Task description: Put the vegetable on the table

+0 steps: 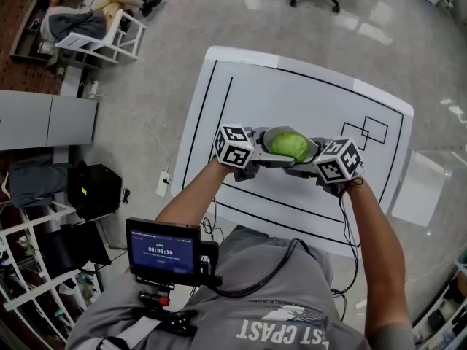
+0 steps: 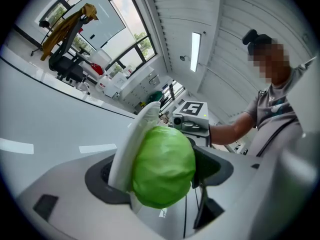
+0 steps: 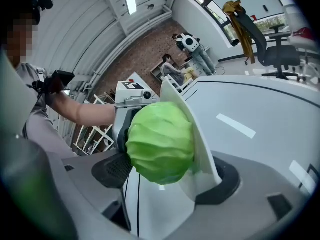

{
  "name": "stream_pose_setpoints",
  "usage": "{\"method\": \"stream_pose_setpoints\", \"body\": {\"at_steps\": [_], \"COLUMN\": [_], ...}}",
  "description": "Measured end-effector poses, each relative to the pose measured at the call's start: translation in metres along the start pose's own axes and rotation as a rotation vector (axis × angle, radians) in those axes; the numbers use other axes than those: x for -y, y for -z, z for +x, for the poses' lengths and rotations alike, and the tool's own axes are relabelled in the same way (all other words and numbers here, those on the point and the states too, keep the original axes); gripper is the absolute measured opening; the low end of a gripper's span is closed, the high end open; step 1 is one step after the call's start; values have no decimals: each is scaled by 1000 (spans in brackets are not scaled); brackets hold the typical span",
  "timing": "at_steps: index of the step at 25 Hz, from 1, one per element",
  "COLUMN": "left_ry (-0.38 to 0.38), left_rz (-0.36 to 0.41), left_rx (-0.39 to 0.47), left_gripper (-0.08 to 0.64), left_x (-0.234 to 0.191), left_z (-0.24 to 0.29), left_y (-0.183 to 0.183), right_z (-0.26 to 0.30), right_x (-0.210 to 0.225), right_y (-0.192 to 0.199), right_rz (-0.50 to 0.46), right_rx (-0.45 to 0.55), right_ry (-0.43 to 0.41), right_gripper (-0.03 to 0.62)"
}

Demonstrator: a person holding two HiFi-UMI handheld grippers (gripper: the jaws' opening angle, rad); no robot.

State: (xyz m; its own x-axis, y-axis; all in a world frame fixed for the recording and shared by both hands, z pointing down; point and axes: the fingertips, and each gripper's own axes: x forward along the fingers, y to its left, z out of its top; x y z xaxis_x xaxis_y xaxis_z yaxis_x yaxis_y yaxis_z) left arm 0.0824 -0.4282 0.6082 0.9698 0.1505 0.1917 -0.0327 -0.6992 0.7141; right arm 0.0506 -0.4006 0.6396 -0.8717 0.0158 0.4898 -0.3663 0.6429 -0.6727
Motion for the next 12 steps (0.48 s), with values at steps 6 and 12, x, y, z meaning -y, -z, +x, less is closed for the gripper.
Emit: {"method": "stream_pose_setpoints", "body": {"at_steps": [6, 12], "left_ry": [-26, -48], "left_rz": [8, 48], "left_rx": [-32, -57], "left_gripper": [373, 377], "left_x": [-7, -19], "left_z": [2, 3], "left_y": [13, 18], "right_z": [8, 14], "right_x": [7, 18], "right_y": [12, 16], "right_rz": [-8, -29], "right_rx": [-41, -56], "right_ry": [8, 37], "right_gripper": [354, 354]}}
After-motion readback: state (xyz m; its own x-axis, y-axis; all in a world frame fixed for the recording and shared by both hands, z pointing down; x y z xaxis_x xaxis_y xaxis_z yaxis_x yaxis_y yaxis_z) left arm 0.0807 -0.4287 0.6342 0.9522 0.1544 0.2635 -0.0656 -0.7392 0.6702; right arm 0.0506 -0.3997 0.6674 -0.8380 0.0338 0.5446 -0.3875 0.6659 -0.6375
